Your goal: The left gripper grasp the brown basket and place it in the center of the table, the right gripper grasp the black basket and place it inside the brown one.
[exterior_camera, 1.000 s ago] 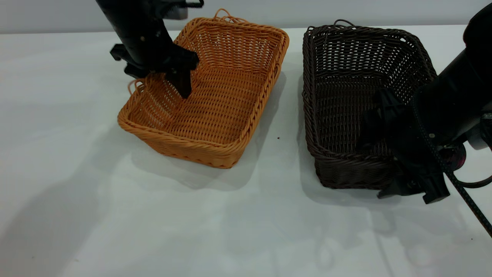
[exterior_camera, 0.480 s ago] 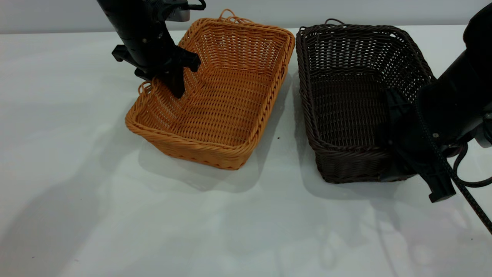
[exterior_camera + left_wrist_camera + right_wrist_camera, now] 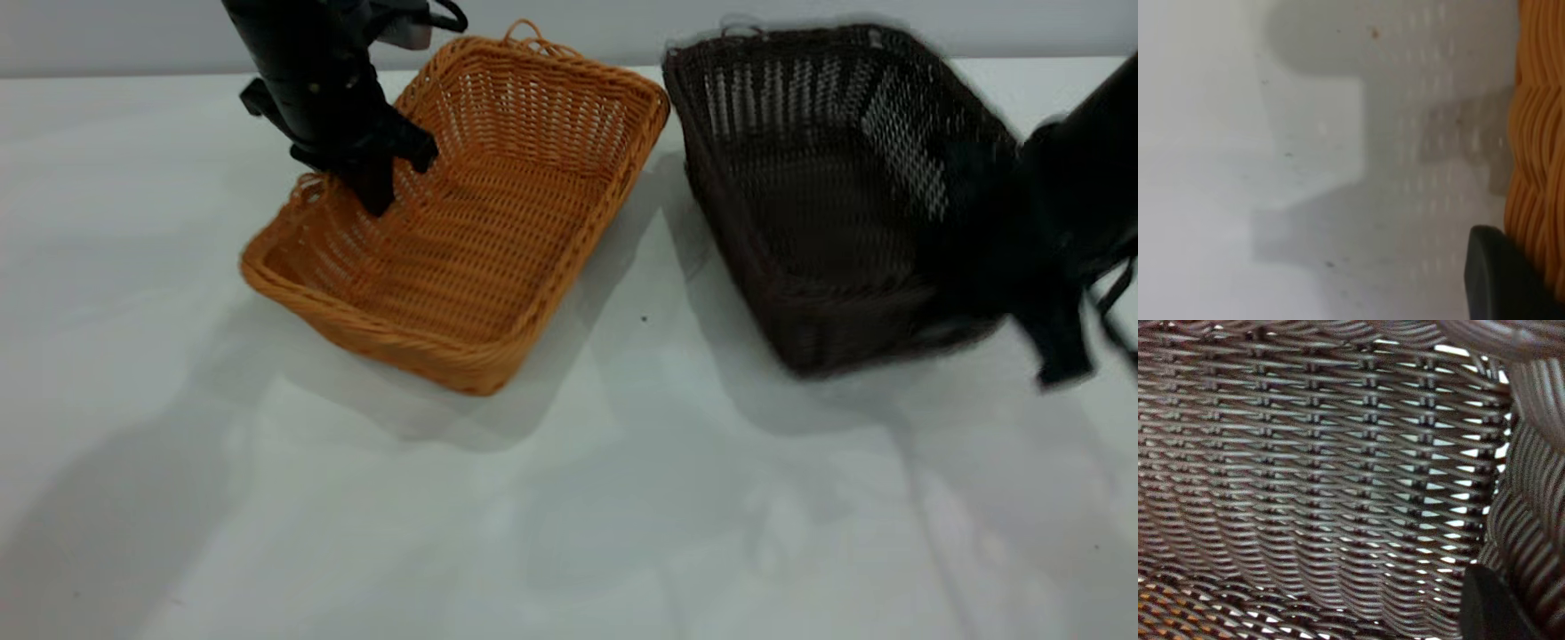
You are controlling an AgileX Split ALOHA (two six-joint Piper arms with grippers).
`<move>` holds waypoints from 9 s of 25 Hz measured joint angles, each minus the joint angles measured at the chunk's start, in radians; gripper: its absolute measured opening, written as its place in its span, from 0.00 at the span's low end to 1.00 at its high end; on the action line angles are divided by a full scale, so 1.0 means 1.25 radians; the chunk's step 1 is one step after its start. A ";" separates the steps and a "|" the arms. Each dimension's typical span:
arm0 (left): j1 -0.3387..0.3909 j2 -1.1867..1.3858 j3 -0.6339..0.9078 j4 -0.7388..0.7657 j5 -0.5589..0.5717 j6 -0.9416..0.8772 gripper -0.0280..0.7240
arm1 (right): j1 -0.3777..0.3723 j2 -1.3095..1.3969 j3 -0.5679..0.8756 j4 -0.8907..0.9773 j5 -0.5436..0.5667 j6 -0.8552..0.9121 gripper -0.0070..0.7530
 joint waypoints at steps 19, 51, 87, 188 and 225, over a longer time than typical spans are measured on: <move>-0.119 -0.002 -0.001 0.018 -0.163 0.657 0.15 | -0.257 -0.047 -0.409 -0.616 0.651 -0.038 0.12; -0.198 -0.154 0.001 0.027 0.075 0.657 0.60 | -0.367 -0.046 -0.421 -0.621 0.670 -0.038 0.12; -0.197 -0.720 0.001 0.027 0.495 0.514 0.41 | 0.045 0.225 -0.607 -0.963 0.619 0.050 0.18; -0.148 -1.725 1.005 0.025 0.431 -0.242 0.70 | -0.067 -1.401 0.217 -1.375 0.831 0.186 0.73; 0.217 -2.006 1.005 0.025 0.450 -0.241 0.70 | -0.199 -1.603 0.217 -1.371 0.838 0.185 0.72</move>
